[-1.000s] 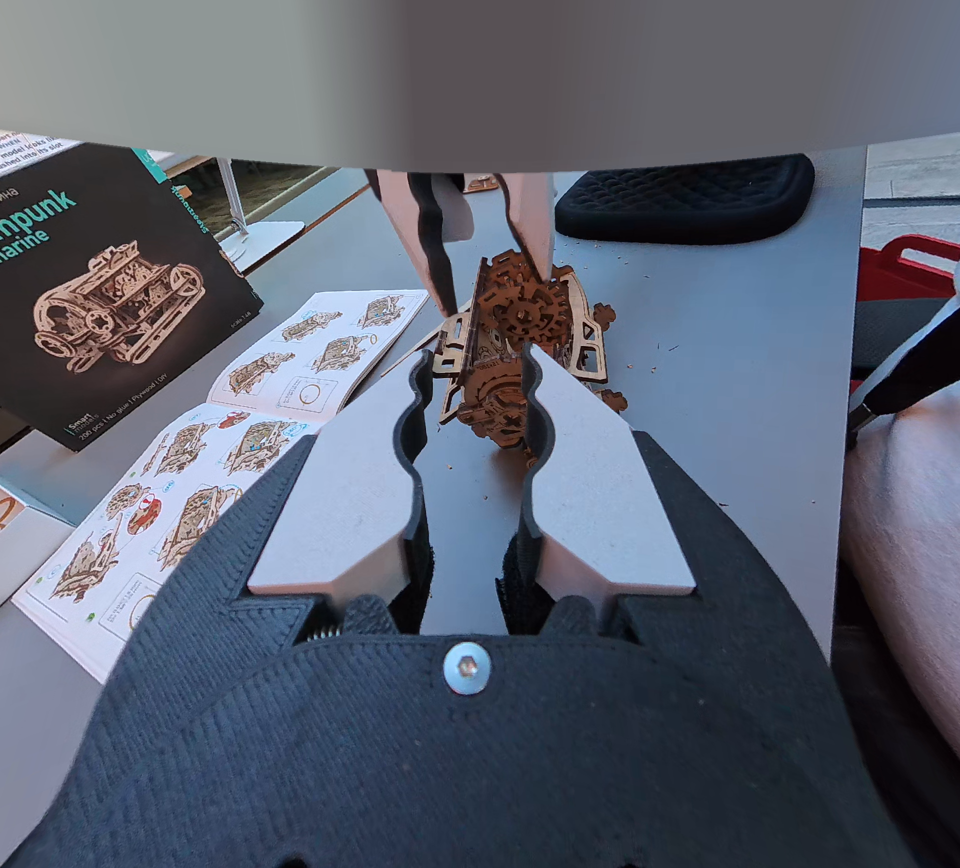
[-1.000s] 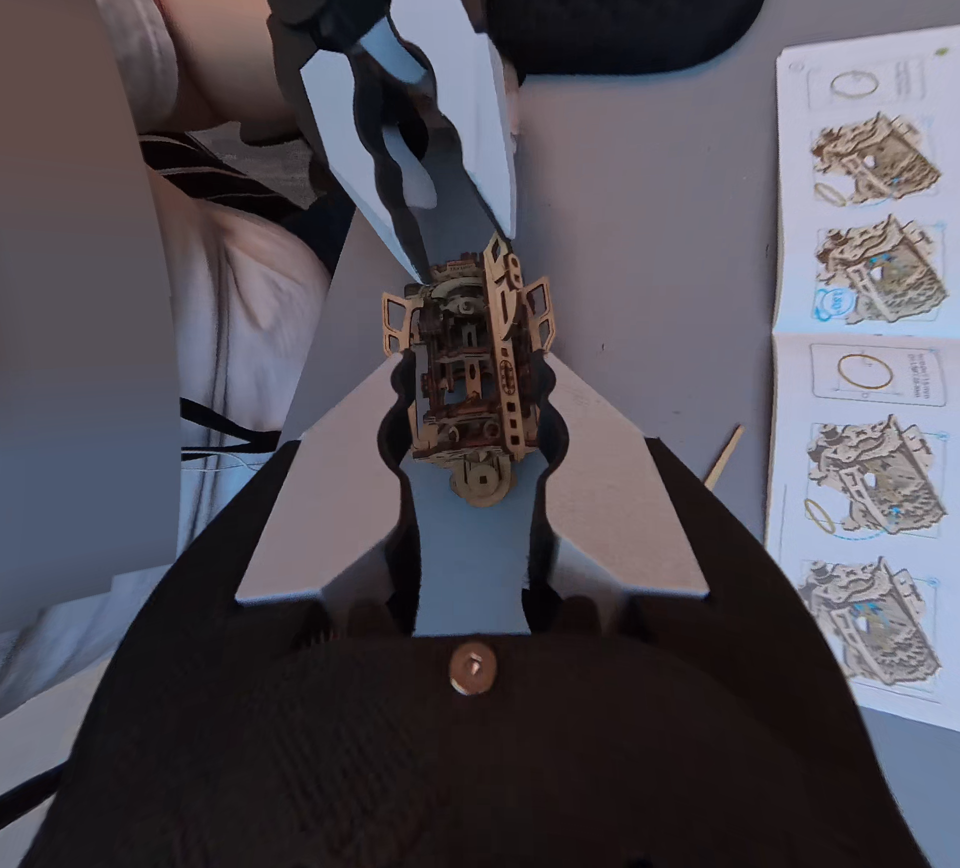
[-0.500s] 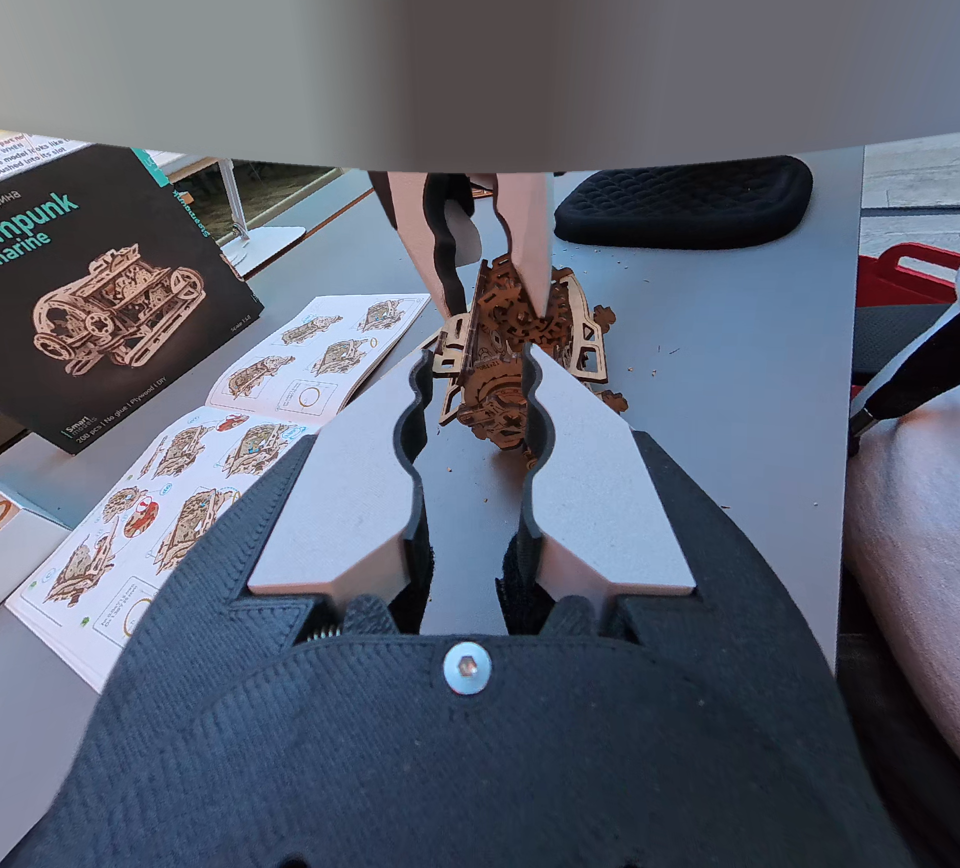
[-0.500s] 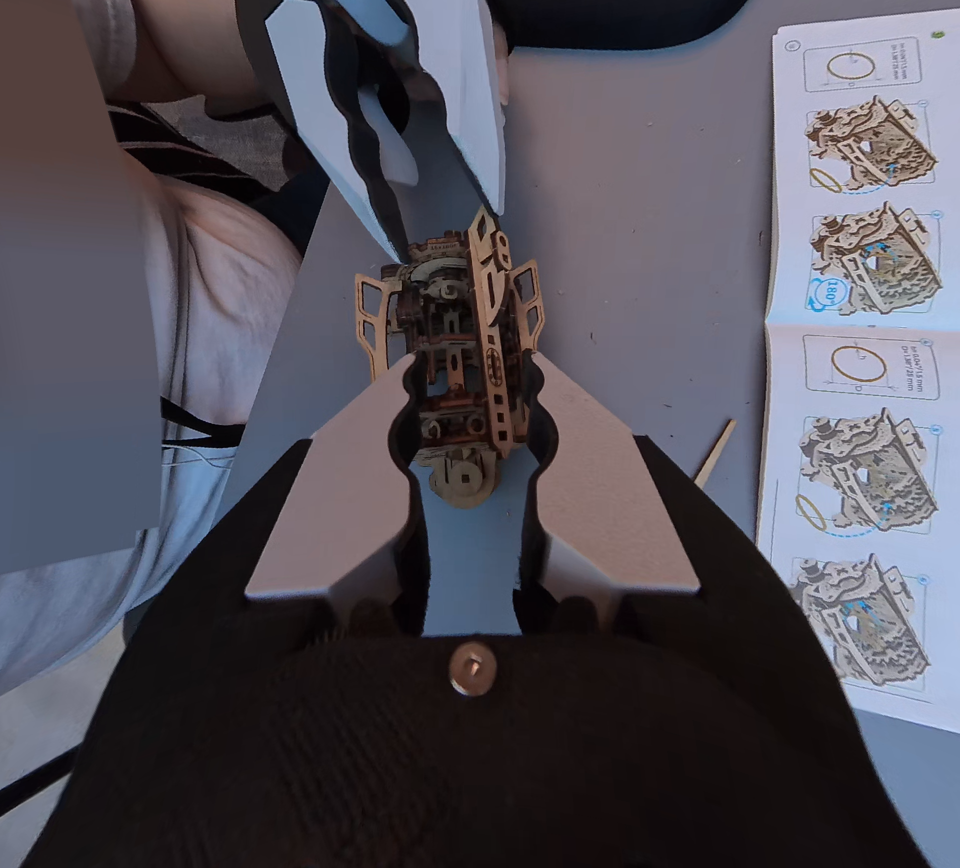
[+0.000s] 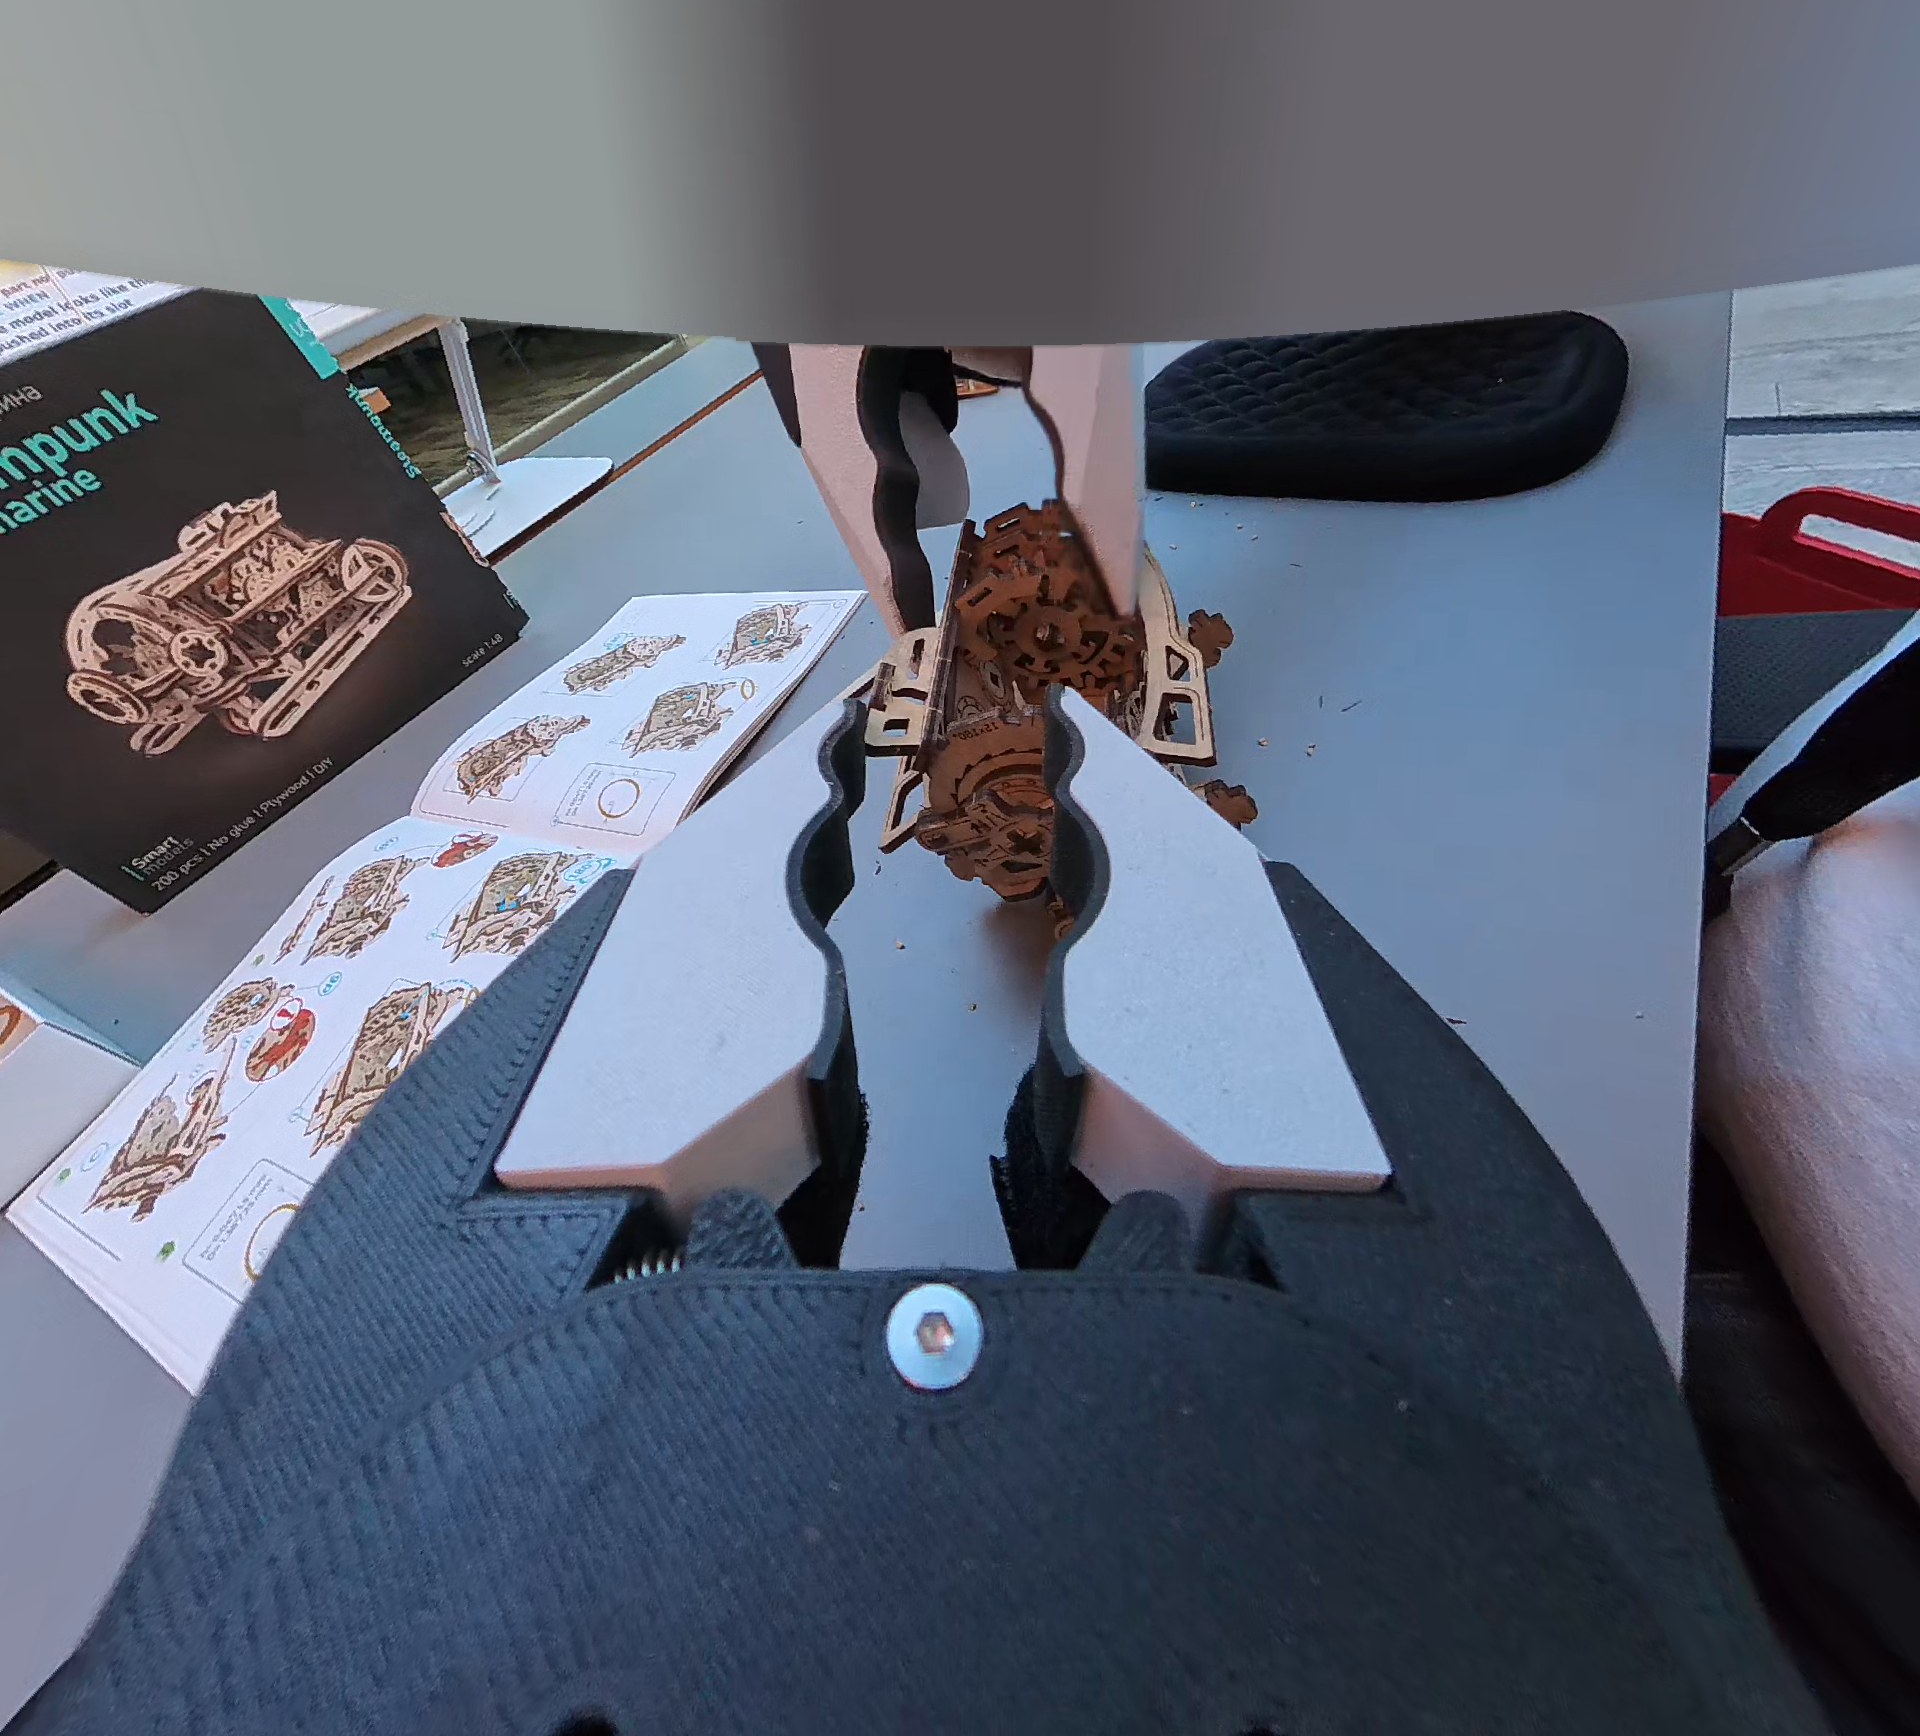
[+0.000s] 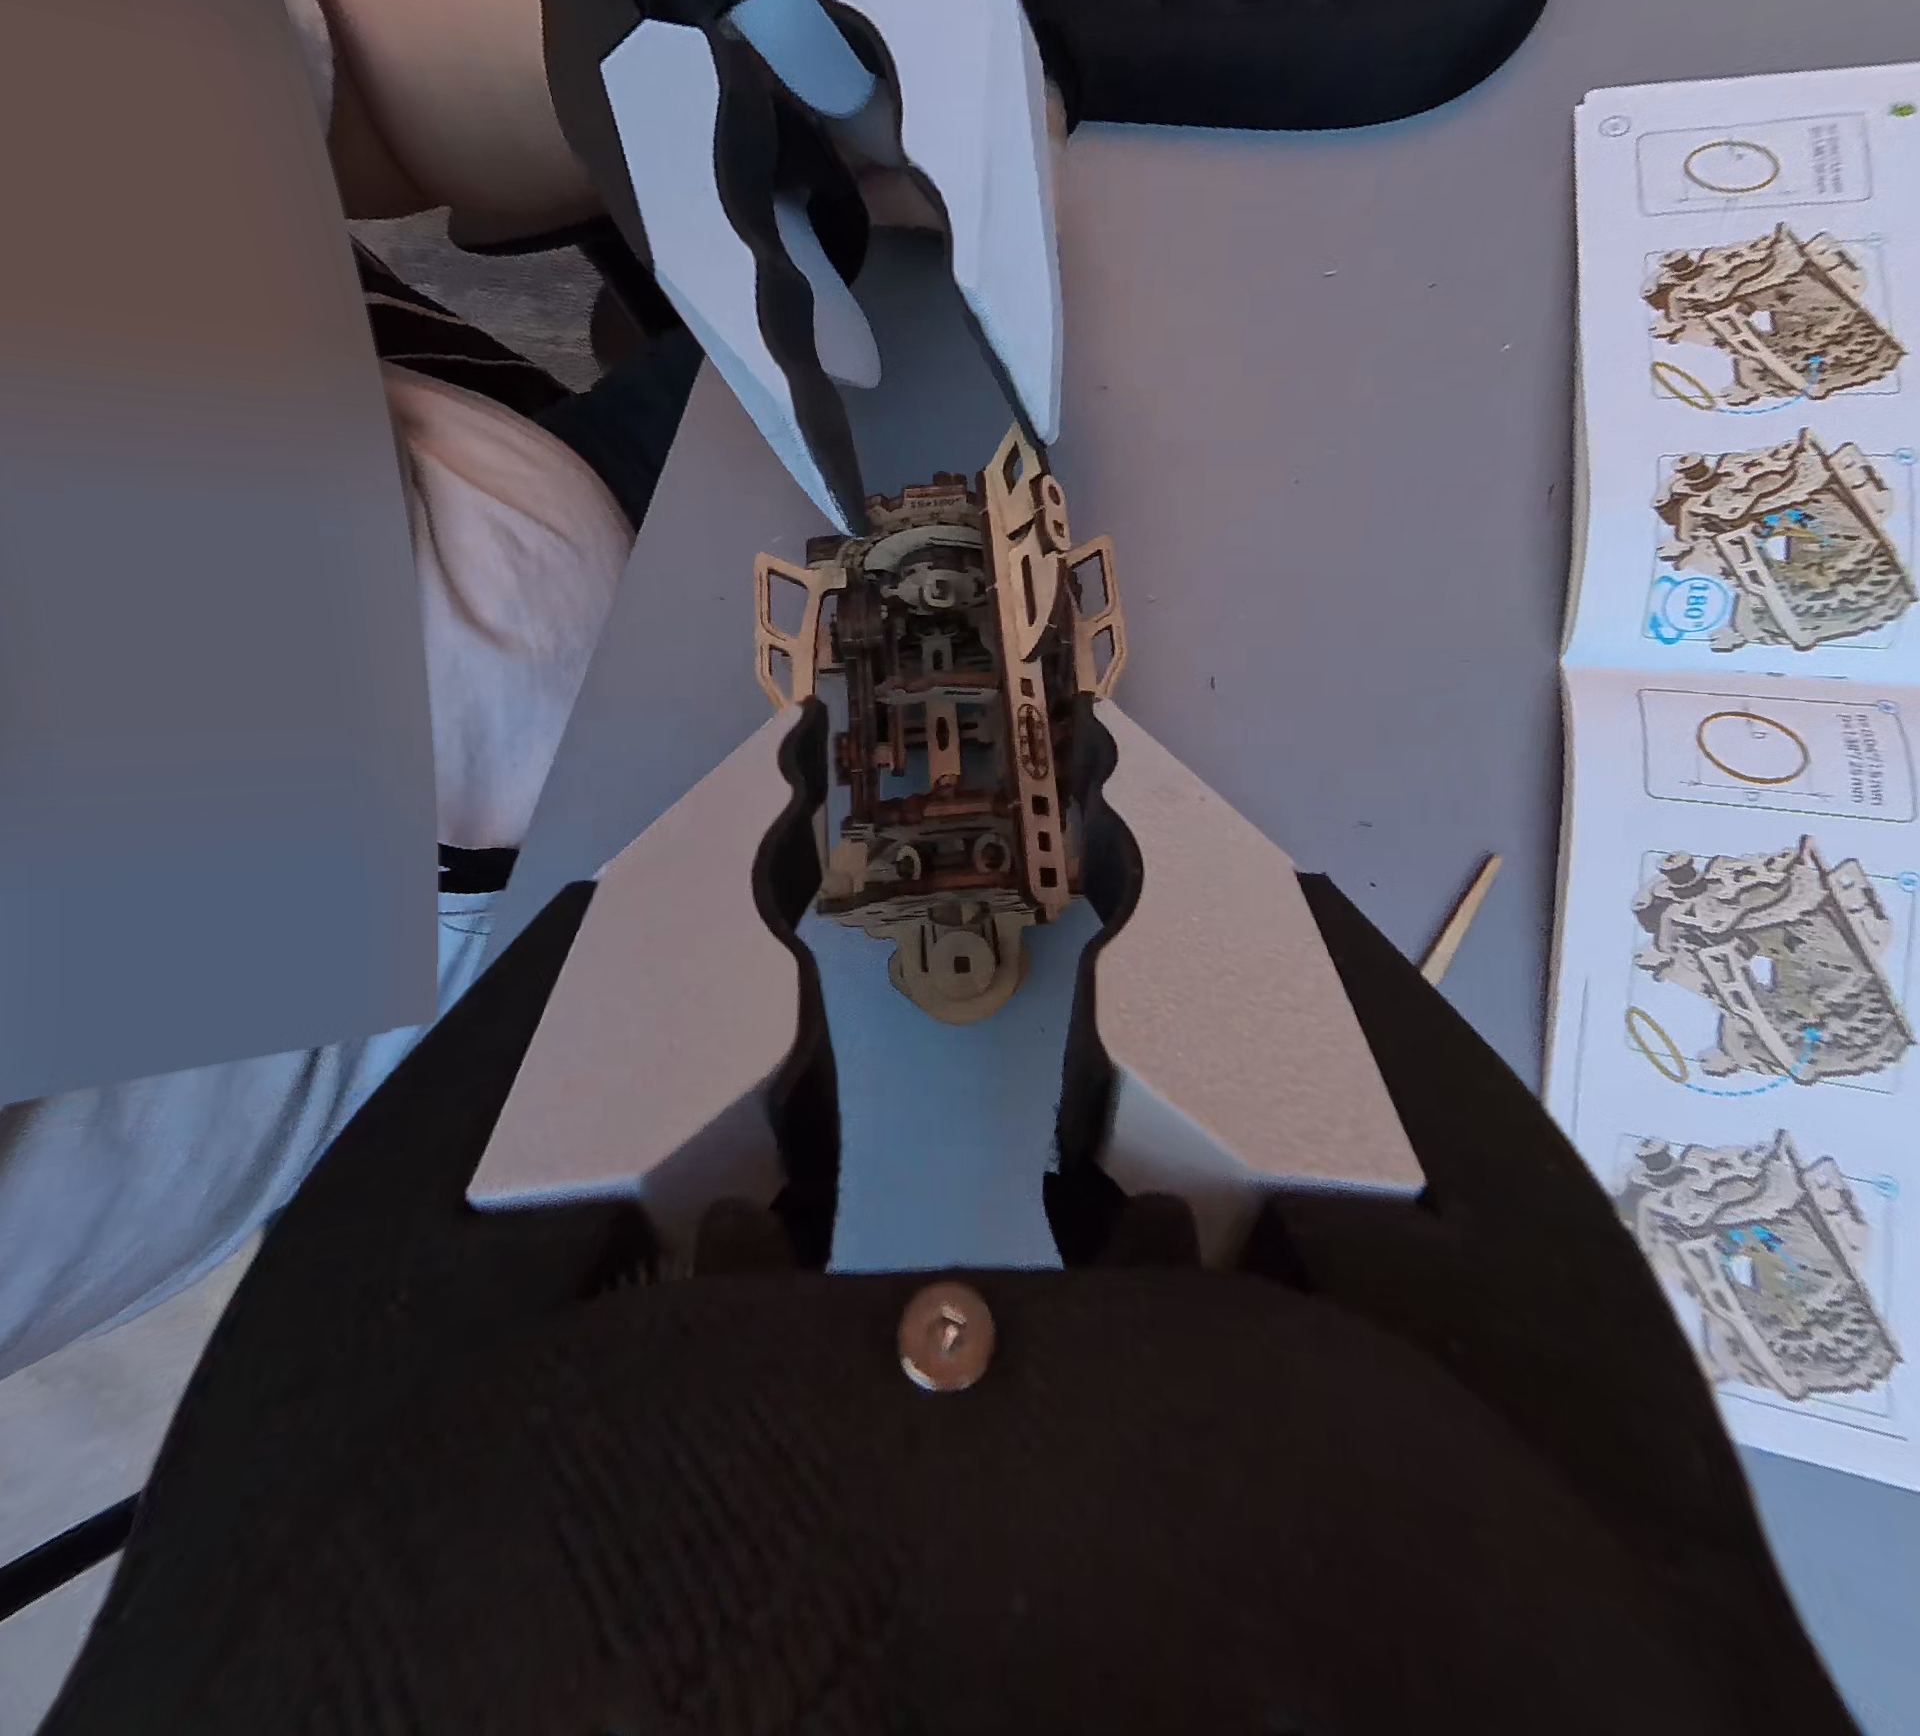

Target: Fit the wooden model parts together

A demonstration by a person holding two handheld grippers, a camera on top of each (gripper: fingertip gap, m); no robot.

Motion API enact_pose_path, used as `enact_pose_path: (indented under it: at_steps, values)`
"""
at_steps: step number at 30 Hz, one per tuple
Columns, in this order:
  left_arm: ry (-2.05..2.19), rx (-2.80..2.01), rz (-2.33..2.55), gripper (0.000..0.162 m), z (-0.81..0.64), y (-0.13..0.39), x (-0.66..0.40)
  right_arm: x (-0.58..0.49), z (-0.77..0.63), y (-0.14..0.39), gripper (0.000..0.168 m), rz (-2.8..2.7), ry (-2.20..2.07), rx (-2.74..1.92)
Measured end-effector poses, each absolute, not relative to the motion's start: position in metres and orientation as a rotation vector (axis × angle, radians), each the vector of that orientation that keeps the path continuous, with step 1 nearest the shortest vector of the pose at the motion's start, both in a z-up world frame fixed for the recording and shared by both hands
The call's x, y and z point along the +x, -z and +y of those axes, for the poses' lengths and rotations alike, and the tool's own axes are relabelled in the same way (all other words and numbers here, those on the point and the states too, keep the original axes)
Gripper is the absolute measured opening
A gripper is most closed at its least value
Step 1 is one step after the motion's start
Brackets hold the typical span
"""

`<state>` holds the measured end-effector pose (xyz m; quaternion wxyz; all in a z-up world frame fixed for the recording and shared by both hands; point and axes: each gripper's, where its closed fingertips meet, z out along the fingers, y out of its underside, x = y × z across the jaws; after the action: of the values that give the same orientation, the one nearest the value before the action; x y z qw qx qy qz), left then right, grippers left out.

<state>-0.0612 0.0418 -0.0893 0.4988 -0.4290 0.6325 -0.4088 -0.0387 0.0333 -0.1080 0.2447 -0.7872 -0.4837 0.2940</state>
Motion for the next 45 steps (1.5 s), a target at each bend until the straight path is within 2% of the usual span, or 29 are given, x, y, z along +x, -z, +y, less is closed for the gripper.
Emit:
enact_pose_path:
  at_steps: [8, 19, 31, 35, 36, 37, 38, 39, 40, 41, 43, 45]
  values:
    - [0.988, -1.034, 1.531, 0.032, 0.042, 0.089, -0.061, -0.039, 0.038, 0.106, 0.037, -1.22, -0.93, -2.285]
    - [0.979, -1.023, 1.535, 0.032, 0.041, 0.089, -0.06, -0.038, 0.037, 0.107, 0.038, -1.266, -0.939, -2.37]
    - [0.971, -1.017, 1.541, 0.031, 0.042, 0.089, -0.06, -0.036, 0.043, 0.107, 0.051, -1.318, -0.925, -2.413]
    - [0.969, -1.018, 1.54, 0.032, 0.043, 0.089, -0.06, -0.035, 0.039, 0.114, 0.048, -1.366, -0.925, -2.453]
    - [0.966, -1.019, 1.537, 0.032, 0.043, 0.089, -0.06, -0.036, 0.038, 0.113, 0.042, -1.371, -0.94, -2.445]
    - [0.965, -1.017, 1.538, 0.031, 0.043, 0.089, -0.06, -0.036, 0.038, 0.113, 0.043, -1.361, -0.949, -2.448]
    - [0.958, -1.013, 1.541, 0.021, 0.043, 0.089, -0.061, -0.036, 0.041, 0.113, 0.039, -1.349, -0.936, -2.455]
    - [0.929, -1.002, 1.531, 0.0, 0.045, 0.089, -0.061, -0.033, 0.042, 0.116, 0.017, -1.37, -0.908, -2.448]
    - [0.903, -0.976, 1.53, 0.0, 0.045, 0.088, -0.061, -0.034, 0.038, 0.116, 0.012, -1.401, -0.93, -2.434]
    - [0.89, -0.968, 1.531, 0.0, 0.045, 0.088, -0.061, -0.035, 0.034, 0.117, 0.013, -1.411, -0.945, -2.442]
    - [0.886, -0.968, 1.524, 0.0, 0.046, 0.087, -0.062, -0.03, 0.034, 0.121, 0.036, -1.397, -0.895, -2.505]
    - [0.909, -0.998, 1.513, 0.004, 0.048, 0.088, -0.062, -0.029, 0.031, 0.118, 0.028, -1.413, -0.918, -2.504]
